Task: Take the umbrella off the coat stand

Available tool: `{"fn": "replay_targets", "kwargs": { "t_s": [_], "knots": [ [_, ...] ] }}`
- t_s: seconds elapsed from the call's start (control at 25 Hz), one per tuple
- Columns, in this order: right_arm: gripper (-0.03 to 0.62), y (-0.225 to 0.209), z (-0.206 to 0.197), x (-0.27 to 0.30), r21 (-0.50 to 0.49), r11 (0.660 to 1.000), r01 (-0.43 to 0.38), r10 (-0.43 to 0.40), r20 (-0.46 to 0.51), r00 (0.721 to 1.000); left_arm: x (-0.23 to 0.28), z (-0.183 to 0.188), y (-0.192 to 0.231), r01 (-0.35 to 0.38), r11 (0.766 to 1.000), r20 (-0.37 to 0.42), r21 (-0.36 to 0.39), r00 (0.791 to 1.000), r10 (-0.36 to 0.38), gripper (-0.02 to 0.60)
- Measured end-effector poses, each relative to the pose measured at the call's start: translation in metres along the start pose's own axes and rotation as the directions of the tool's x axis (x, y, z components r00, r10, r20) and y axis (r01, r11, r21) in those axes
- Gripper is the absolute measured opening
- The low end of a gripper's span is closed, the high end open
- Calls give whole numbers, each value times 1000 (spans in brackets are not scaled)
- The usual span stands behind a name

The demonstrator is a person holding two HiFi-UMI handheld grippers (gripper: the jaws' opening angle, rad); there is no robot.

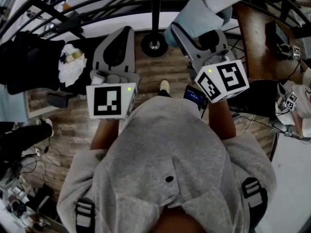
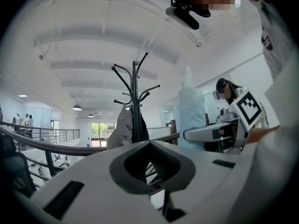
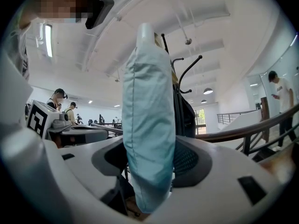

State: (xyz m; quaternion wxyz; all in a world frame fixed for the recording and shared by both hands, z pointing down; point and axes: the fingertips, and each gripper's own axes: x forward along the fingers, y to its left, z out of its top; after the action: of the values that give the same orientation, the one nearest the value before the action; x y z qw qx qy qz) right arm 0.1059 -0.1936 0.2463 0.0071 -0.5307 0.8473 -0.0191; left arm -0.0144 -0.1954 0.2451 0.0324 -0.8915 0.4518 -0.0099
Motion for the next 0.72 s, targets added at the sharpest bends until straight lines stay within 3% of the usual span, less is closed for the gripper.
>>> {"fn": "replay_targets", "kwargs": {
  "t_s": [0.48, 0.72],
  "knots": [
    [268, 60, -7, -44, 13, 1000, 8, -8, 3, 1000, -72, -6, -15, 16, 1000, 4, -14, 1000, -16, 11],
    [268, 96, -1, -94, 12, 1000, 26, -26, 15, 1000, -126, 2, -40, 21, 1000, 9, -9, 1000, -21, 11]
  ]
}}
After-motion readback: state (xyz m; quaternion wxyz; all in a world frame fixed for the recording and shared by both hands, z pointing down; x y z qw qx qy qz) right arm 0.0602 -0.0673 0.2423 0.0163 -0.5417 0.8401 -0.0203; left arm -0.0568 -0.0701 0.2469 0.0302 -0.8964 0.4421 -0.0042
